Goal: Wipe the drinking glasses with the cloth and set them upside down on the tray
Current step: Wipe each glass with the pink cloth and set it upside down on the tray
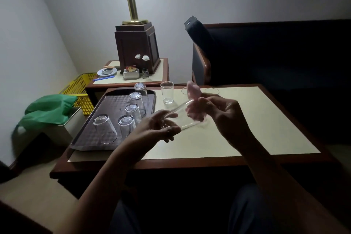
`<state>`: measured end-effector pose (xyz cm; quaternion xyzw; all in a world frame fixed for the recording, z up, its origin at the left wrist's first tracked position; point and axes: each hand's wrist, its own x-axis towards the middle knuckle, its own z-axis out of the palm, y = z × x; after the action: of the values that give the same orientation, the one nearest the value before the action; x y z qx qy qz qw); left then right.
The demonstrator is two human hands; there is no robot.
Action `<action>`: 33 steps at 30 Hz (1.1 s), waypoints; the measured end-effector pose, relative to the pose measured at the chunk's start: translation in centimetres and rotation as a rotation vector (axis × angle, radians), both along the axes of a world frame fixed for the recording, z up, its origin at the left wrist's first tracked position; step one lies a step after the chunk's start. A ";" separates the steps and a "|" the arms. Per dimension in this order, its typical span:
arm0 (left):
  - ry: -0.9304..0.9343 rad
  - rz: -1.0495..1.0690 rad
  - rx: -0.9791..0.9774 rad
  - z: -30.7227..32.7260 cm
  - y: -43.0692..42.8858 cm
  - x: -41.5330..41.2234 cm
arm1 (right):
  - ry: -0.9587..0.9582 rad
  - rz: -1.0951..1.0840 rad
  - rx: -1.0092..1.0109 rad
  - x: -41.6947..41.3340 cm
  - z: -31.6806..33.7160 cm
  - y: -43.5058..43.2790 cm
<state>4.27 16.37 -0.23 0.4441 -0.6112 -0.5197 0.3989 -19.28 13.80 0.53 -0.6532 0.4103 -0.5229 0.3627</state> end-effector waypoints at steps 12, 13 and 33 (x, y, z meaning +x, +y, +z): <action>-0.238 0.256 -0.467 -2.8 0.0 -1.7 | -0.264 0.149 0.619 -0.1 0.5 -0.5; -0.363 0.294 -0.545 -3.1 0.1 -1.8 | -0.262 0.140 0.633 0.0 0.2 -0.5; 0.770 0.123 0.308 -1.9 -0.3 -3.3 | 0.093 -0.279 -0.209 5.3 -0.7 2.9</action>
<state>0.94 16.10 -2.11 0.3074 -0.3049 -0.7084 0.5573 -13.94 16.68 -0.14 -0.6475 0.4568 -0.5771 0.1976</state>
